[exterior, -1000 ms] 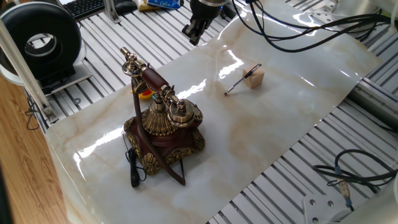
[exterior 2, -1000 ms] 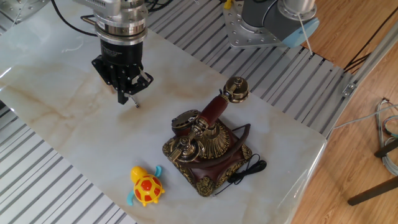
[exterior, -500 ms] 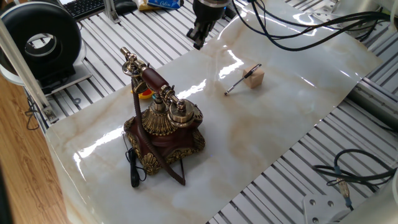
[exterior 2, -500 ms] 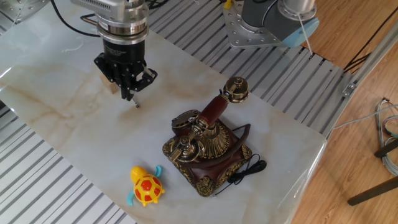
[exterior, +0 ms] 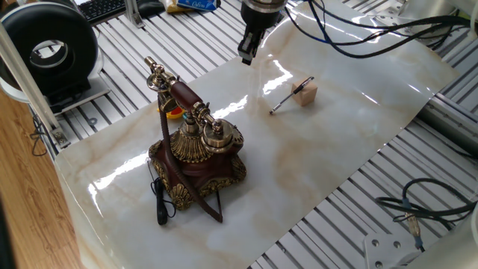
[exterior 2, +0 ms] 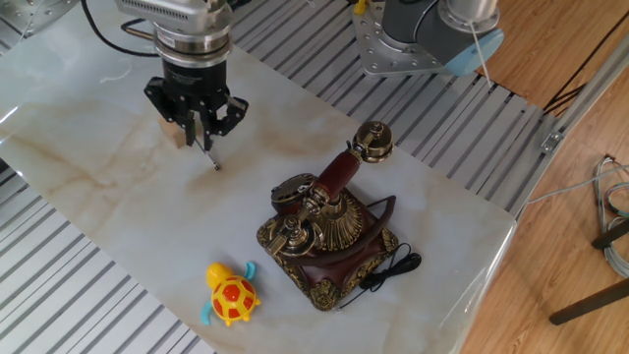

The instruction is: Dial a number on an old rotary phone

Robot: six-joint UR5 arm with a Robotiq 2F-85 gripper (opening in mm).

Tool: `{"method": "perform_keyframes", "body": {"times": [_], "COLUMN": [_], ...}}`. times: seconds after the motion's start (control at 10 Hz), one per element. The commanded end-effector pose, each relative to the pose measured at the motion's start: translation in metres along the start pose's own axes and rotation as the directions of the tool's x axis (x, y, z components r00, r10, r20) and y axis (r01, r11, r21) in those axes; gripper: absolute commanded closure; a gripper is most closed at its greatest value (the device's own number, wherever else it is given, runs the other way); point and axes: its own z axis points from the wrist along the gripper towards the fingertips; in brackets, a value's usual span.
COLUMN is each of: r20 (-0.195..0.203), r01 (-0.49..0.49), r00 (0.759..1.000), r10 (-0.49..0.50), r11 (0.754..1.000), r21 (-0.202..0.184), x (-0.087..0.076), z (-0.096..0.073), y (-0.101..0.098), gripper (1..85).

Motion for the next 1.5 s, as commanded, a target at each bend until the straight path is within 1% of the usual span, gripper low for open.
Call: {"method": "perform_keyframes", "body": {"times": [0.0,0.1,0.2,0.3,0.4,0.5,0.6,0.7,0.8,0.9,1.0,1.1,1.2,1.4], "r20": [-0.036,-0.055,-0.097,-0.121,-0.128,-0.116,-0.119,-0.11,-0.13,-0.189,-0.264,-0.337,-0.357,-0.306], "r01": [0.046,0.043,0.081,0.123,0.157,0.176,0.226,0.248,0.272,0.305,0.359,0.432,0.454,0.448], "r00": [0.998,0.998,0.992,0.985,0.979,0.978,0.967,0.963,0.955,0.936,0.904,0.859,0.844,0.859], "r10": [-0.044,-0.042,-0.08,-0.123,-0.157,-0.174,-0.225,-0.246,-0.268,-0.296,-0.337,-0.386,-0.4,-0.409], "r11": [0.997,0.999,0.997,0.992,0.988,0.984,0.974,0.969,0.962,0.952,0.933,0.899,0.887,0.891], "r21": [0.054,0.009,0.011,-0.005,-0.004,0.007,-0.001,0.003,0.013,0.019,0.037,0.073,0.081,0.067], "x": [0.012,0.007,0.011,0.02,0.029,0.03,0.031,0.028,0.032,0.046,0.051,0.049,0.049,0.053], "z": [0.0,-0.001,0.003,0.011,0.021,0.027,0.027,0.027,0.026,0.024,0.013,0.003,0.001,0.017], "y": [-0.017,0.002,0.008,0.009,-0.001,-0.008,-0.007,-0.008,-0.013,-0.02,-0.03,-0.046,-0.05,-0.048], "gripper": [61.3,61.3,60.7,60.7,59.0,57.7,52.7,49.0,46.0,46.0,46.0,46.0,46.0,46.0]}}
